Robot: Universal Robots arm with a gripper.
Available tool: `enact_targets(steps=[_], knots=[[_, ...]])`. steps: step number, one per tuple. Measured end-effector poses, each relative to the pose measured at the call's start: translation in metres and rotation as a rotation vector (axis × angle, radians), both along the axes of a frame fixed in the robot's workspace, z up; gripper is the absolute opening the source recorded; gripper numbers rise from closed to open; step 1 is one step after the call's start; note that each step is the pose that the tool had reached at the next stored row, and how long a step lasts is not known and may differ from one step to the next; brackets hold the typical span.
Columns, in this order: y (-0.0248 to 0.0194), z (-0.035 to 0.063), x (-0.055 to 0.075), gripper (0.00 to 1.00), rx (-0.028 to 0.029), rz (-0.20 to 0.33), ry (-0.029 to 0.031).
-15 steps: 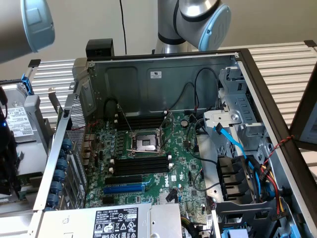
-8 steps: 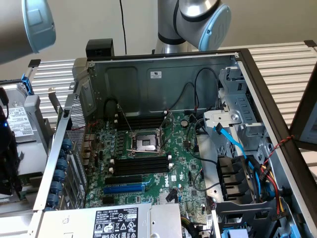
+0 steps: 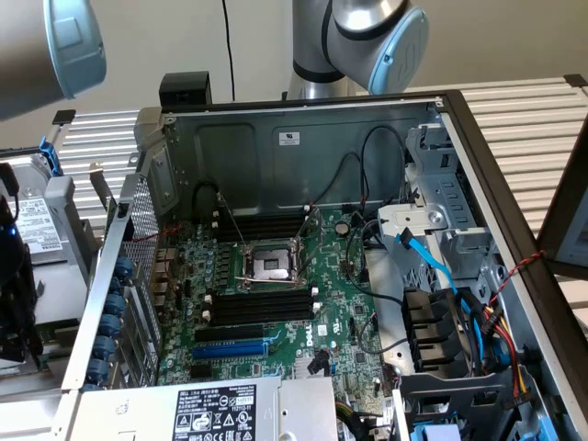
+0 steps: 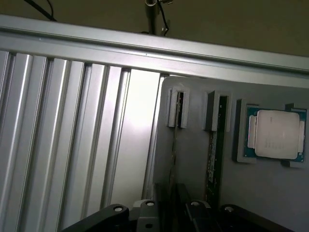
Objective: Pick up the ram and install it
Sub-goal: 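Pick up the ram and move it above insertion slot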
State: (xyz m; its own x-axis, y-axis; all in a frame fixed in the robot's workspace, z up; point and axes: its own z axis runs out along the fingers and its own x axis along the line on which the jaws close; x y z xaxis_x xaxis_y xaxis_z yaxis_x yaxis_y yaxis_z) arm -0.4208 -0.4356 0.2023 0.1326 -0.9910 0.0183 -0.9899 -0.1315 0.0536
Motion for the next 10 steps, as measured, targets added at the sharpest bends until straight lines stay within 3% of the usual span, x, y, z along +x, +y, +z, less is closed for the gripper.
enact_targets(steps=[10], knots=[[0.0026, -0.0034, 0.0001, 0.26, 0.0011, 0.0, -0.0003]])
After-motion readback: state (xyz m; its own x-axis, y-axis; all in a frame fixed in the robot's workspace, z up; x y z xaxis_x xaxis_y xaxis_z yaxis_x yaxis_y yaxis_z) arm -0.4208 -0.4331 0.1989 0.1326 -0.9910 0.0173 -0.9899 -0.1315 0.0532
